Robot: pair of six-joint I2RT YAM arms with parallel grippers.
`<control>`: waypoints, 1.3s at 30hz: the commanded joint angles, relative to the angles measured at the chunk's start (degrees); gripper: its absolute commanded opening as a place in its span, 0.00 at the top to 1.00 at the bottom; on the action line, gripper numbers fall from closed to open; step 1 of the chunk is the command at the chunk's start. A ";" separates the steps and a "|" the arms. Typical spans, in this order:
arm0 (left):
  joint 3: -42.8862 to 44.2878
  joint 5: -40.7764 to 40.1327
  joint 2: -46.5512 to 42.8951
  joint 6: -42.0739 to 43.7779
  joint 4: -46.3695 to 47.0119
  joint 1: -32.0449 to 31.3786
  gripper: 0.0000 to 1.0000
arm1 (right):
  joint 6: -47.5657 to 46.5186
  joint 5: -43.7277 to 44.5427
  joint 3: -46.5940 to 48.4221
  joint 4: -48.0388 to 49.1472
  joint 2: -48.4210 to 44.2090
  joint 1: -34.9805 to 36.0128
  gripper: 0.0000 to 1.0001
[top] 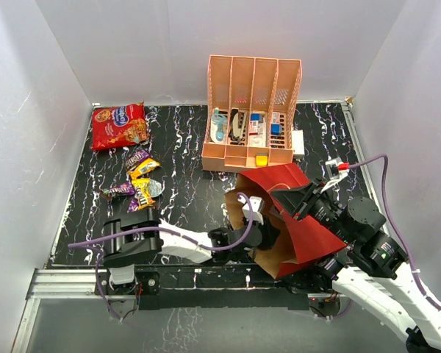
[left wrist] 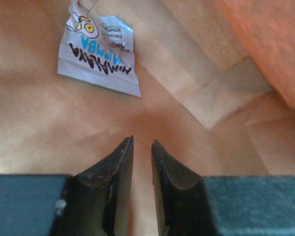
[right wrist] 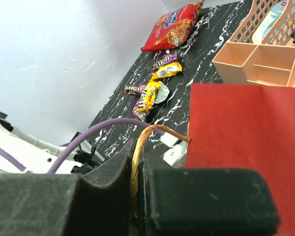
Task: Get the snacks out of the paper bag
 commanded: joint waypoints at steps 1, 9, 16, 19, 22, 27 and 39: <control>5.98 -4.24 3.26 -11.06 -7.87 1.63 0.78 | 1.51 -0.26 1.80 5.59 -0.66 0.05 0.92; 15.96 -8.14 7.44 -29.13 -27.49 3.86 0.60 | 2.74 -1.02 3.14 4.97 -0.95 0.04 0.92; 20.84 -8.05 10.38 -38.97 -38.11 5.48 0.47 | 2.99 -1.05 2.35 5.86 -0.71 0.03 0.92; 21.82 -7.93 12.01 -39.68 -37.86 6.19 0.50 | 2.88 -1.30 2.81 5.89 -0.14 0.04 0.92; 23.63 -10.47 13.54 -38.79 -37.72 6.32 0.50 | 2.83 -1.47 3.18 5.80 0.09 0.04 0.92; 22.49 -12.50 15.81 -37.50 -28.26 7.58 0.50 | 2.90 -2.01 3.35 5.89 0.56 0.04 0.92; 22.61 -6.31 24.41 -22.76 10.04 12.30 0.58 | 3.32 -3.19 5.17 4.70 1.07 0.04 0.92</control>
